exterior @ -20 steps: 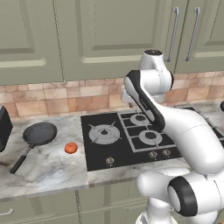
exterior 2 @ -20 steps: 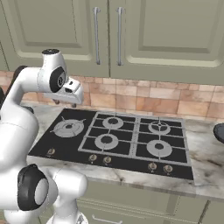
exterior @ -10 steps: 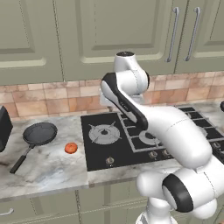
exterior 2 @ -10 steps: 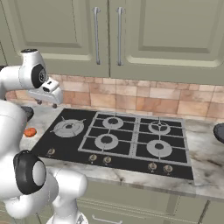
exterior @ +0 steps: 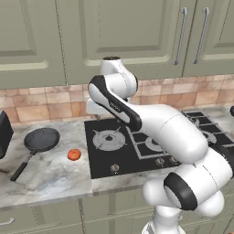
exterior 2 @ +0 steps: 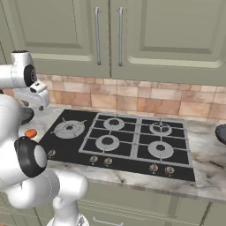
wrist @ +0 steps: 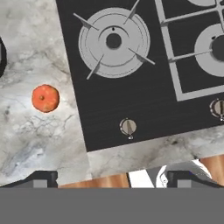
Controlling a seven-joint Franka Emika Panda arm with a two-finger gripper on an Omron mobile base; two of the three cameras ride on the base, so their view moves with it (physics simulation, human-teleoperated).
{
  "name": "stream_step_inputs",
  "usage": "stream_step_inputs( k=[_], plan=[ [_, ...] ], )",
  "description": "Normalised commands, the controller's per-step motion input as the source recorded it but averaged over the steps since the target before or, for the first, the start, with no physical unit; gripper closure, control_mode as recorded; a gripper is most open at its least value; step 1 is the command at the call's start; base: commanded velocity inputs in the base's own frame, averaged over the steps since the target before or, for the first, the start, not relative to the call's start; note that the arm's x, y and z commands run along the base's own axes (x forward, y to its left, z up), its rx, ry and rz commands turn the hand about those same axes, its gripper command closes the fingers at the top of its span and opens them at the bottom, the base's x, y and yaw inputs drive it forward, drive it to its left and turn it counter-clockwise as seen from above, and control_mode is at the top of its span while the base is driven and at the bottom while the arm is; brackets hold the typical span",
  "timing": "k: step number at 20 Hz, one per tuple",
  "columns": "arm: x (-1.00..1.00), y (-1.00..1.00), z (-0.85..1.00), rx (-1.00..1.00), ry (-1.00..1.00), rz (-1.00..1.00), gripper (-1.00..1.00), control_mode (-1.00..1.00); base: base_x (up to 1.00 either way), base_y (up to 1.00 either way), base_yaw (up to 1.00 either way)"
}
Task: Place both pans onto different burners. Then place the squash and the chicken drumstick on different pans.
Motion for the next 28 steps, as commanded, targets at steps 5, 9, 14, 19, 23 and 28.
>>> stream_step_inputs(
  k=[5,9,14,19,23,28],
  plan=[
    [0.0,0.7,-0.4,0.0,0.01,0.0,-1.0,-1.0,0.0,0.0,0.0],
    [0.0,0.69,-0.45,0.0,-0.01,0.06,-1.0,-1.0,0.0,0.0,0.0],
    [0.02,0.61,-0.26,0.02,0.0,0.08,-1.0,-1.0,0.0,0.0,0.0],
    [0.05,0.67,-0.2,0.01,0.01,0.06,-1.0,-1.0,0.0,0.0,0.0],
    [0.06,0.67,-0.25,0.0,0.01,0.05,-1.0,-1.0,0.0,0.0,0.0],
    [0.05,0.62,-0.2,0.0,0.02,0.03,-1.0,-1.0,0.0,0.0,0.0]
  ],
)
